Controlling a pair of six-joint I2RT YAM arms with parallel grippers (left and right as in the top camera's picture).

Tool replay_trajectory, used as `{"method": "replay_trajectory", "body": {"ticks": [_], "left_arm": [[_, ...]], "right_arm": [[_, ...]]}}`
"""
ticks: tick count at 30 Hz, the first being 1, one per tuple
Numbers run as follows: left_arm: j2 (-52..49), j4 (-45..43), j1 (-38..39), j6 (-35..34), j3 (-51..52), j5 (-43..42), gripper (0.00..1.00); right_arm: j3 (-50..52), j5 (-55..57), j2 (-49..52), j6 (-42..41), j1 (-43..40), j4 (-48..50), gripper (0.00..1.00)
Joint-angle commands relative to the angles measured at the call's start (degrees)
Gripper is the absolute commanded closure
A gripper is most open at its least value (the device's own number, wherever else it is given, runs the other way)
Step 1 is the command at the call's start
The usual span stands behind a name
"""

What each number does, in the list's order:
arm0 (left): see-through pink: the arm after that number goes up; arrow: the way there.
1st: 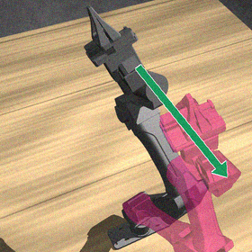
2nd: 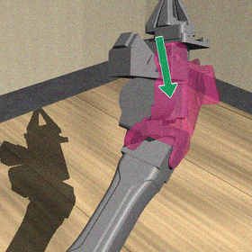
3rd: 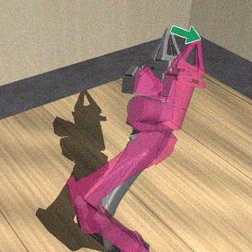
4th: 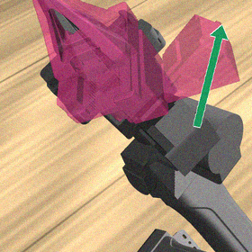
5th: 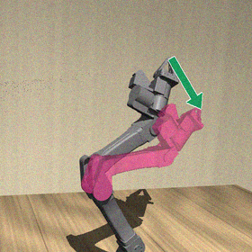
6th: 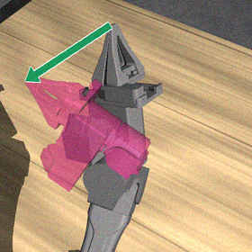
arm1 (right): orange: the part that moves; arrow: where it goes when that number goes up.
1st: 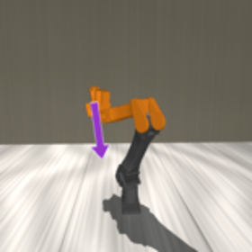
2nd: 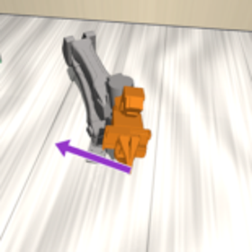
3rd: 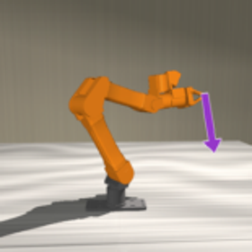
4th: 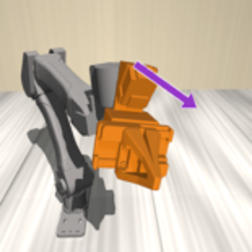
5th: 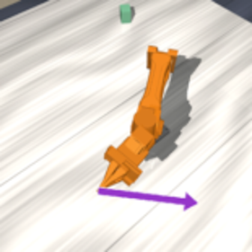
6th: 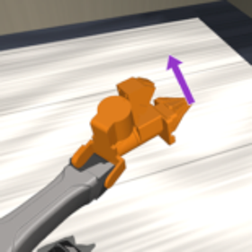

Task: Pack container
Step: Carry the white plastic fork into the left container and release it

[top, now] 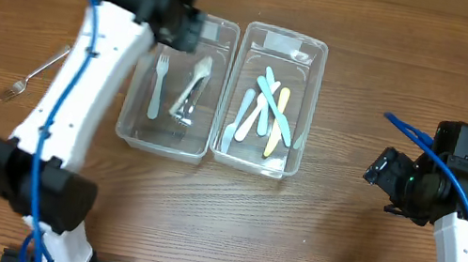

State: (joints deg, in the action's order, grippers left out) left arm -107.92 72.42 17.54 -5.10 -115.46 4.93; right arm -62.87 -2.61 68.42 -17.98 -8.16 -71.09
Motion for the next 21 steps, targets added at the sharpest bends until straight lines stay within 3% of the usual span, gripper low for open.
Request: {"method": "replay_trajectory", "body": {"ticks": [1, 4, 8, 15, 19, 21], "left_arm": [[-6.5, -0.2, 2.1, 1.6, -0.3, -0.3, 0.89], [-10.2, 0.5, 2.3, 0.8, -0.3, -0.5, 0.96], [-11.5, 0.6, 2.3, 0.8, -0.3, 1.7, 0.96], [-2.9, 0.9, -0.4, 1.2, -0.7, 11.9, 0.95], [5.2, 2.0, -7.6, 7.0, -0.7, 11.2, 0.87], [8.1, 2.8, -13.5, 11.9, -0.7, 7.9, 0.70]], "right_arm": [[-0.2, -0.1, -0.1, 0.2, 0.3, 0.1, 0.17], [-0.2, -0.1, -0.1, 0.2, 0.3, -0.1, 0.17], [-0.2, -0.1, -0.1, 0.2, 0.3, -0.2, 0.17], [-0.2, -0.1, -0.1, 0.4, 0.3, -0.1, 0.17], [-0.2, -0.1, -0.1, 0.4, 0.3, -0.1, 0.17], [-0.2, -0.1, -0.1, 0.4, 0.3, -0.1, 0.17]]}}
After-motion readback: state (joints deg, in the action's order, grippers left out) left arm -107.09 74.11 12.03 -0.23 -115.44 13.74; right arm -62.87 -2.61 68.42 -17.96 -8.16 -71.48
